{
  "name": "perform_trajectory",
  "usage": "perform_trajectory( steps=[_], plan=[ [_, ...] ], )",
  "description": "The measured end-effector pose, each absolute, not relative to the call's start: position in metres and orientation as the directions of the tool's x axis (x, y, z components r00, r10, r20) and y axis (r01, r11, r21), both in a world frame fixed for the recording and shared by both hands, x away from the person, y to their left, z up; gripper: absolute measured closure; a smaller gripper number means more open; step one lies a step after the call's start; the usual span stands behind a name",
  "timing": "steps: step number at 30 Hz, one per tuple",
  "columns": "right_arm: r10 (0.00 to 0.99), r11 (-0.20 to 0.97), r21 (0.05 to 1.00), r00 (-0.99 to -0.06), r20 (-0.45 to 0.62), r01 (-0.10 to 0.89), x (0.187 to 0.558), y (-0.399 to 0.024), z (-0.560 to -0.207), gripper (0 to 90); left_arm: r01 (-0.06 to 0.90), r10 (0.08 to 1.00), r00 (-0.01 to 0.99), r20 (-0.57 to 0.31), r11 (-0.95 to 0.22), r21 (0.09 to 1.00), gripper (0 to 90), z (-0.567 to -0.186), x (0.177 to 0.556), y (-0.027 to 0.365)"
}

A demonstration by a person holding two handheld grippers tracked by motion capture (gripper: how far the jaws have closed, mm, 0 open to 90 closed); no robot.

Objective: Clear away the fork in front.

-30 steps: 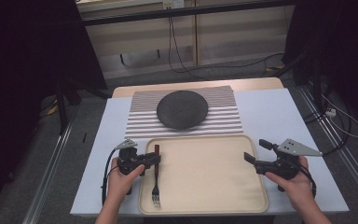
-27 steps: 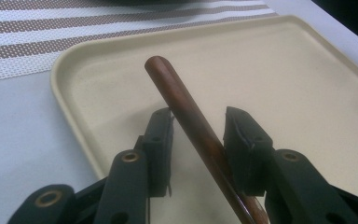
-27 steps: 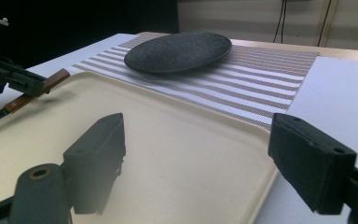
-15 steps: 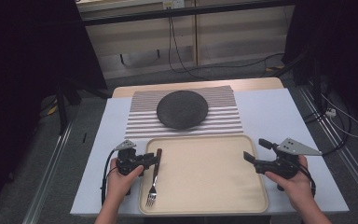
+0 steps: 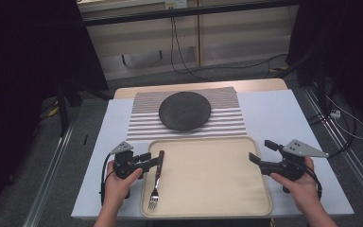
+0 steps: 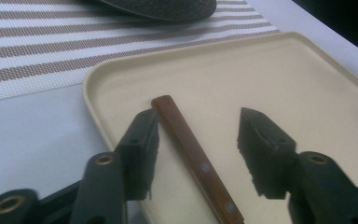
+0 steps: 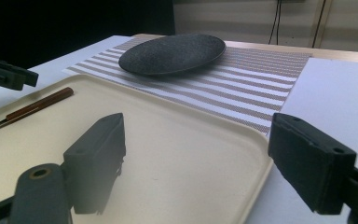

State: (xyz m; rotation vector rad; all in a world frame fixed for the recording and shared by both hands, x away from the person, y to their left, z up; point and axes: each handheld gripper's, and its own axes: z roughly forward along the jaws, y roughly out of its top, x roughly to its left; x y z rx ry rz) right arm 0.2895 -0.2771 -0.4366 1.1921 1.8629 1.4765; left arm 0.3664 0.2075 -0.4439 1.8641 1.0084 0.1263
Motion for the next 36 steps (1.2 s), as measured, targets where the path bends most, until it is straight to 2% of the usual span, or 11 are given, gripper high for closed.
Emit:
perform_trajectory(
  steps=[1,6,7,11,24,36],
  plan=[
    [0.850,0.046,0.940,-0.508,0.141,0.337,0.288,-0.277,-0.437,19.1,0.583,0.684,0.651,-0.331,-0.171,0.794,40.3,-0.442,0.365,0.209],
    [0.855,0.045,0.943,-0.500,0.135,0.331,0.281,-0.280,-0.435,18.9,0.556,0.691,0.661,-0.293,-0.189,0.809,31.7,-0.435,0.362,0.211],
    [0.857,0.042,0.943,-0.497,0.135,0.329,0.277,-0.282,-0.433,18.7,0.552,0.692,0.662,-0.288,-0.189,0.812,26.0,-0.434,0.361,0.211],
    [0.865,0.050,0.941,-0.486,0.127,0.335,0.270,-0.284,-0.432,18.6,0.542,0.685,0.675,-0.276,-0.206,0.814,22.0,-0.432,0.354,0.217],
    [0.864,0.086,0.929,-0.491,0.111,0.361,0.264,-0.286,-0.434,18.4,0.512,0.692,0.683,-0.234,-0.226,0.829,15.9,-0.428,0.338,0.242],
    [0.860,0.050,0.937,-0.492,0.135,0.345,0.262,-0.288,-0.437,17.1,0.519,0.710,0.663,-0.238,-0.206,0.829,12.3,-0.431,0.337,0.250]
  ],
)
